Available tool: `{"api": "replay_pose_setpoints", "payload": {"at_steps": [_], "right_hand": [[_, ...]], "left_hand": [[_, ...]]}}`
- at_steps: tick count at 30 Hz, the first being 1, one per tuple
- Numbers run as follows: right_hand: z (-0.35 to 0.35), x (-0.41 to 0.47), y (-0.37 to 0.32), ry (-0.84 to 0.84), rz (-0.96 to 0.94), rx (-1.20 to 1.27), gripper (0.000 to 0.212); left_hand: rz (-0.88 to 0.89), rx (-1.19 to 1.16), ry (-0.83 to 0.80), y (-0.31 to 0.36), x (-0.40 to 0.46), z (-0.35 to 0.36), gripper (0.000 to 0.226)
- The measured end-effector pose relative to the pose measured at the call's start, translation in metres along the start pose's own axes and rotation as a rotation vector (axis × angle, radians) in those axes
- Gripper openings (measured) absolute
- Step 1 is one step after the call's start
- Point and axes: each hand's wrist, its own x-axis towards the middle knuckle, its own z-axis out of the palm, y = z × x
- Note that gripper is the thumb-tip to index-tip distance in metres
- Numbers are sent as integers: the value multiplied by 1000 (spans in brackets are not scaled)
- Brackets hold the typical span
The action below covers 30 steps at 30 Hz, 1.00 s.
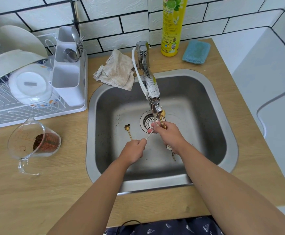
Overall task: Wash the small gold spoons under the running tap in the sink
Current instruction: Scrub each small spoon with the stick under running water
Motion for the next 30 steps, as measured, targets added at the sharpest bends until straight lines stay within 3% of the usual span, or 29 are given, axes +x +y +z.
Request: {"api": "replay_pose_setpoints", "payload": {"at_steps": [7, 11, 14, 20, 25, 27, 30], "right_hand": [[1, -5, -6, -12, 6, 31, 13], [2, -6, -2, -132, -19, 57, 18], [5, -5, 1, -123, -49, 13, 14], [1, 0, -1, -60, 15, 54, 36], [-3, -4, -2, -91, -19, 120, 15], [-1, -3, -3, -52, -24, 121, 14], [-3, 2, -5, 138, -24, 234, 17]], "left_hand": [[-20, 3, -18, 1, 1, 0, 44], [-145, -45, -56, -1, 1, -3, 47], [-214, -61, -87, -4, 1, -5, 50], [-174, -134, -146, 1, 3, -3, 44], [-174, -131, -184, -1, 3, -6, 45], [-140, -163, -157, 0, 4, -5, 46], [-19, -214, -36, -2, 7, -1, 47]]}}
